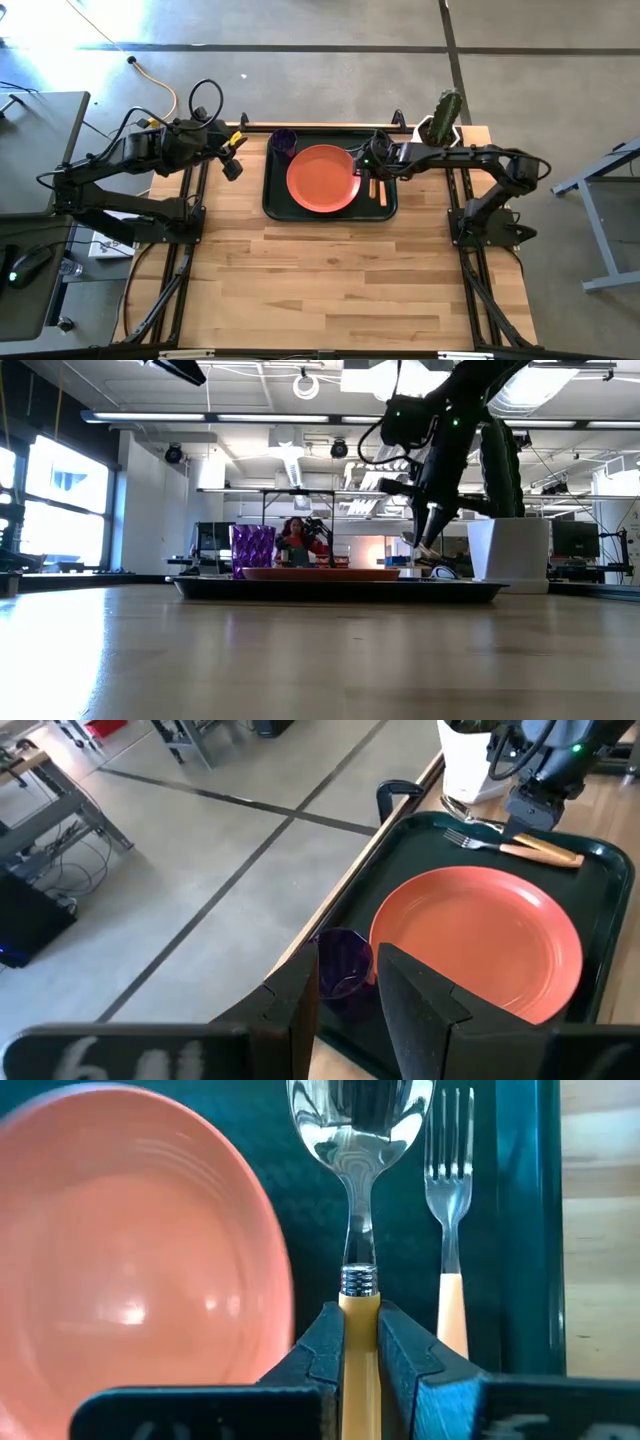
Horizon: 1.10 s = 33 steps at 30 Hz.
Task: Pick and place plate/cup/fork/spoon on tray
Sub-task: Put the orange spoon on the serving tray
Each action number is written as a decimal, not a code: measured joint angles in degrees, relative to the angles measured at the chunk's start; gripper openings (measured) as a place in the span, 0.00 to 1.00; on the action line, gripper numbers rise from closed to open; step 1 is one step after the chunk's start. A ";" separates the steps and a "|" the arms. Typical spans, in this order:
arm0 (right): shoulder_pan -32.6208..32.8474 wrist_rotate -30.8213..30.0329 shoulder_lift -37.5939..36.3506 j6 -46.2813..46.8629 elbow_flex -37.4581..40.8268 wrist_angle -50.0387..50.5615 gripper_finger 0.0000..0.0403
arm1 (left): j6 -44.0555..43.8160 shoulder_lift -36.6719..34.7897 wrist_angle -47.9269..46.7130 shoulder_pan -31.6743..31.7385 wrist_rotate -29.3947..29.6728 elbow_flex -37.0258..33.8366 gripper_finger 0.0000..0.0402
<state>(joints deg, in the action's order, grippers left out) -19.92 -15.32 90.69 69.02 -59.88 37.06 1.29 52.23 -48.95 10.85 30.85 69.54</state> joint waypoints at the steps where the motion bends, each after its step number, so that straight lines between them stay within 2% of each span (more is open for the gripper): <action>1: 0.00 0.35 0.64 0.00 0.00 0.01 0.04 | 0.55 0.00 0.00 0.00 0.02 0.00 0.23; 10: 0.00 4.04 7.32 1.49 0.00 -1.82 0.04 | 0.93 -0.01 0.44 0.00 0.02 0.00 0.23; 23: -2.49 8.10 11.62 -2.39 0.00 -2.62 0.04 | 0.71 0.00 0.44 0.00 -0.13 0.00 0.23; 33: -2.67 8.25 11.77 -2.01 0.00 -3.11 0.06 | 0.44 0.00 0.44 0.00 -0.20 0.00 0.23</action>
<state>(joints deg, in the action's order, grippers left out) -22.59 -7.07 102.45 67.00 -59.88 33.94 1.74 52.23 -48.51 10.85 30.65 69.54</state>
